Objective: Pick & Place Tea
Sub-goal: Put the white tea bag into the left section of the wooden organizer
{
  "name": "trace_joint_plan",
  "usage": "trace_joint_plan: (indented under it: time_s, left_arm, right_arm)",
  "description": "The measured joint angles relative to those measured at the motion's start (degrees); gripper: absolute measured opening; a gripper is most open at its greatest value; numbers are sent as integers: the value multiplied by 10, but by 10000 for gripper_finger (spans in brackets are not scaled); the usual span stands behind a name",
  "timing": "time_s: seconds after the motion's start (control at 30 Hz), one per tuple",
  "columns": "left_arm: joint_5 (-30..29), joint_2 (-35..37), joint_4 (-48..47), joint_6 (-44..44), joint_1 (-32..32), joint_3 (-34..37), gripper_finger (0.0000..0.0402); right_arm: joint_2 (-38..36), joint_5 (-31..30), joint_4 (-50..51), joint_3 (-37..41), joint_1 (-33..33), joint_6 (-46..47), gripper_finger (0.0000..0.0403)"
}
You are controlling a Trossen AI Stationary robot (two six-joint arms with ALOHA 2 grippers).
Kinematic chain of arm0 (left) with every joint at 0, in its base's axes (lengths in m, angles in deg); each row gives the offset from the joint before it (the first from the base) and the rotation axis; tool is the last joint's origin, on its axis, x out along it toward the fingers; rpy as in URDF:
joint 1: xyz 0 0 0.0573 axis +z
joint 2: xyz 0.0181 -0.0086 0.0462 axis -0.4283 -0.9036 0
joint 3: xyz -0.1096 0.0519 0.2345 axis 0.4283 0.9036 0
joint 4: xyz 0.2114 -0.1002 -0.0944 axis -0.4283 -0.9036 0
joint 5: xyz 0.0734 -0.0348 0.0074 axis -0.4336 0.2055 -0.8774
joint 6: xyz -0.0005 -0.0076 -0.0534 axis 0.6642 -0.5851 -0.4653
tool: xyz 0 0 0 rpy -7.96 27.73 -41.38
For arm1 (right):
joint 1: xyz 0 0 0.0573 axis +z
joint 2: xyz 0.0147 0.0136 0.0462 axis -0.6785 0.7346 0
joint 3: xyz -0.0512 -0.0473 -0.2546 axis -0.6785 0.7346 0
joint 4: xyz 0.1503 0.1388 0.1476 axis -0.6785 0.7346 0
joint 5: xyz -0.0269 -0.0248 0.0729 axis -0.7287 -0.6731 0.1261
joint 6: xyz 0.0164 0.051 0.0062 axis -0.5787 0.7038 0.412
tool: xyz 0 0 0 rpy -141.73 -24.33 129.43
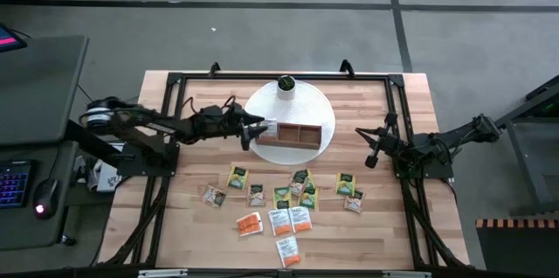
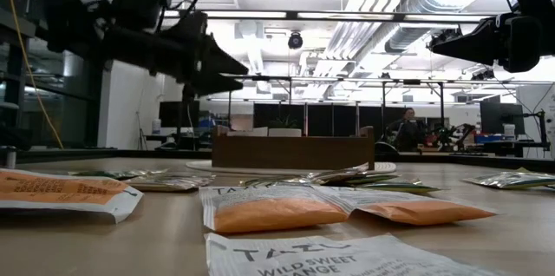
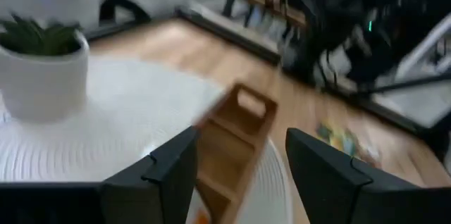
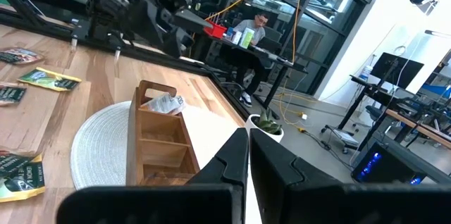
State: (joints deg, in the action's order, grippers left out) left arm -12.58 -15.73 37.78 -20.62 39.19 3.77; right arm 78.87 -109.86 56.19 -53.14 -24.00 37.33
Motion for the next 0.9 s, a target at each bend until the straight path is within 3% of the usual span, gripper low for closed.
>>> trace_joint_plan:
  time_s: [0.2, 0.37, 0.6, 0.9]
  left_arm:
    - [42, 126, -377, 1, -30, -75, 211]
    - [71, 169, -556, -38, -88, -118, 211]
    - [134, 156, -584, -203, -187, -122, 211]
    - [174, 52, -547, -328, -256, -122, 211]
  right_arm:
    - [0, 0, 0, 0, 0, 0, 12]
    - [0, 0, 0, 0, 0, 0, 12]
    - [0, 0, 0, 0, 0, 0, 12]
    - [0, 0, 0, 0, 0, 0, 12]
